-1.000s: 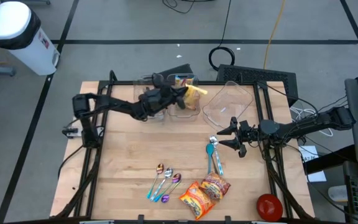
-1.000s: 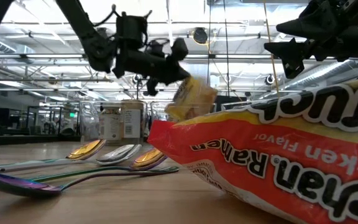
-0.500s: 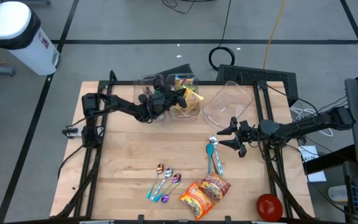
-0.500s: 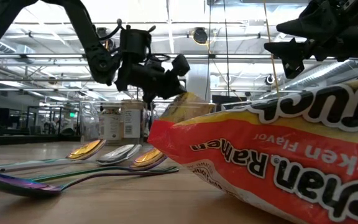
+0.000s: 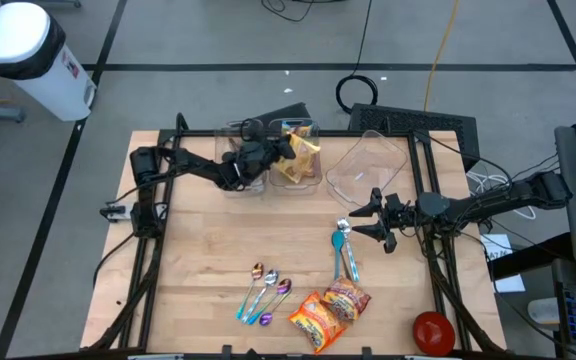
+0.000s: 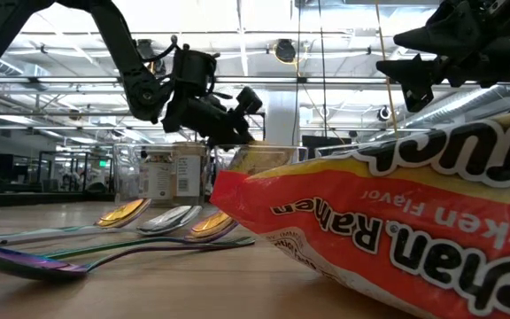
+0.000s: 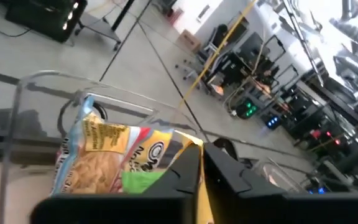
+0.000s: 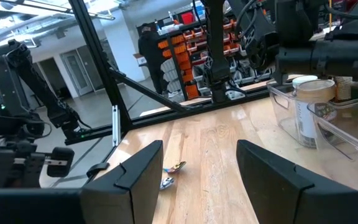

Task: Pick & Place Food Item
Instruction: Put the yellow noodle pack into the middle transparent bin

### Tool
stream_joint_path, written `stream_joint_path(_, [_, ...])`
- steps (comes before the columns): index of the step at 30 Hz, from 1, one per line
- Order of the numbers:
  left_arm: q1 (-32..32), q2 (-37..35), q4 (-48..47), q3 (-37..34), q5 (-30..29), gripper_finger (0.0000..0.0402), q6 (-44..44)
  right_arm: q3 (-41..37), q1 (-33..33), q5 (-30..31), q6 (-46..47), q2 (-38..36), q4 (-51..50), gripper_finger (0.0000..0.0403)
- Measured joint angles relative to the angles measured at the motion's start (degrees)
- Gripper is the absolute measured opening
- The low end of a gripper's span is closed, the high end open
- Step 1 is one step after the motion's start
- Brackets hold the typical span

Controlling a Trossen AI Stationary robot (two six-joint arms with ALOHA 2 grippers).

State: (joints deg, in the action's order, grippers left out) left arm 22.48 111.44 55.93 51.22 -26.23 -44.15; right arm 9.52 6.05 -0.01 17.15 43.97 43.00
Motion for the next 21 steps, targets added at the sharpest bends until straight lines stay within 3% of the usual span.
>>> stream_joint_path(15, [-2.7, -0.6, 1.8, 1.9, 3.5, 0.0162, 12.2, 0.0, 0.0, 0.0, 0.0, 0.0, 0.0, 0.0196])
stream_joint_path(18, [-2.9, -1.8, 0.0, 3.0, 9.0, 0.0185, 14.5, 0.0, 0.0, 0.0, 0.0, 0.0, 0.0, 0.0196])
stream_joint_path(21, [-2.8, -4.2, -8.7, 6.4, 19.8, 0.0203, 18.0, 0.0, 0.0, 0.0, 0.0, 0.0, 0.0, 0.0196])
